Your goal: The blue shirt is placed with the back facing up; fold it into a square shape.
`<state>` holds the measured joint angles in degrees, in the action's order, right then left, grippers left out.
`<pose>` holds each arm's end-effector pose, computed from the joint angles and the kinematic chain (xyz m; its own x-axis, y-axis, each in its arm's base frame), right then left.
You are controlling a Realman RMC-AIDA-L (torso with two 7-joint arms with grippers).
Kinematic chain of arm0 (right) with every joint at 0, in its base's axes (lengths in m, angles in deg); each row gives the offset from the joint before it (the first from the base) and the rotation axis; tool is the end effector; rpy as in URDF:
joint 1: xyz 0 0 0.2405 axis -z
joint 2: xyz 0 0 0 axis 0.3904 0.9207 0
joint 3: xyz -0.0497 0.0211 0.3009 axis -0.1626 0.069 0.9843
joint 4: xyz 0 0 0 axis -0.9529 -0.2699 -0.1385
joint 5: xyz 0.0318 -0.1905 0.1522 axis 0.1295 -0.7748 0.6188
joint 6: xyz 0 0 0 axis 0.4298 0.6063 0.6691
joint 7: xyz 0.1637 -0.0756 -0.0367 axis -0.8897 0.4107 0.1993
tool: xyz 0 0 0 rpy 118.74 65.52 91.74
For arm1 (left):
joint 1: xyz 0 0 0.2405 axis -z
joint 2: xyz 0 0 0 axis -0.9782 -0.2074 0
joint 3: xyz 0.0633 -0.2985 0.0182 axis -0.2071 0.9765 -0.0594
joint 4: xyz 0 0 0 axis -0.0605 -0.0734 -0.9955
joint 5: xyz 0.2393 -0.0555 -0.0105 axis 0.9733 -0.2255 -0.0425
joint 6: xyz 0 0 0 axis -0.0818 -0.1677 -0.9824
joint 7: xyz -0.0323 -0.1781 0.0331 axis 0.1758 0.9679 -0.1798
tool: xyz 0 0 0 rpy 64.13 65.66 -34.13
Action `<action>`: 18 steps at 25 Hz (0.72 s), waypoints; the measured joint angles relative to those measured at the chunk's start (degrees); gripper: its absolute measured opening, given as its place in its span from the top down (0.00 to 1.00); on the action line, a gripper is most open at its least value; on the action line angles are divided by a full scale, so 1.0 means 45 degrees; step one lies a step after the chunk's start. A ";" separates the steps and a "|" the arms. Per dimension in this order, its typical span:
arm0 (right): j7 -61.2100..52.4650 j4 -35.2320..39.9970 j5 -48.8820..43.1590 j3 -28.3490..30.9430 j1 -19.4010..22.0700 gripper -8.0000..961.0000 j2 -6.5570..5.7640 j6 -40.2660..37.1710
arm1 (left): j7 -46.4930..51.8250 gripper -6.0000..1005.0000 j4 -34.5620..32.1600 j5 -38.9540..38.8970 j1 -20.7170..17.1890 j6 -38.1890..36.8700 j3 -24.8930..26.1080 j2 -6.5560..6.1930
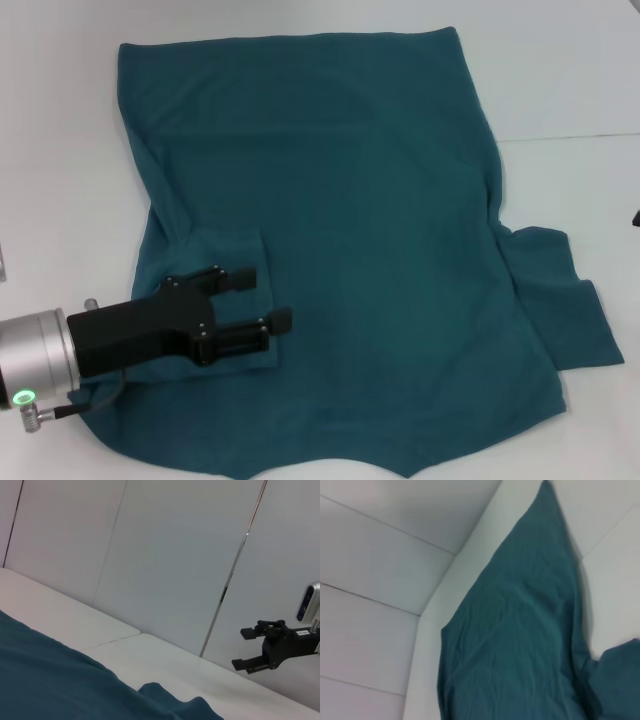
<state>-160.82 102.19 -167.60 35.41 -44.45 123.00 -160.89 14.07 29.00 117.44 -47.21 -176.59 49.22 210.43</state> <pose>0.4233 0.3652 0.0849 -0.2125 -0.6822 -0.6996 -0.9621 0.0210 0.2717 -0.2789 0.3900 -0.0872 0.7004 0.3580 0.6175 0.5085 -0.8573 -0.0798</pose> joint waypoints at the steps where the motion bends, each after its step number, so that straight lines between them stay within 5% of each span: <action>1: -0.0039 -0.0046 -0.0097 -0.0024 -0.0044 0.05 0.0019 0.0134 | -0.0012 0.14 0.0005 -0.0001 0.0008 0.0017 0.0003 0.0001; 18: -0.0070 -0.0606 -0.1944 -0.0980 -0.0774 0.05 0.0030 0.2336 | -0.0080 0.14 0.0197 -0.0077 -0.0013 0.0393 0.0009 0.0000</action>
<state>-161.13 99.46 -176.34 31.00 -47.93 123.13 -150.38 13.71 29.89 117.10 -47.27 -174.82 49.26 210.43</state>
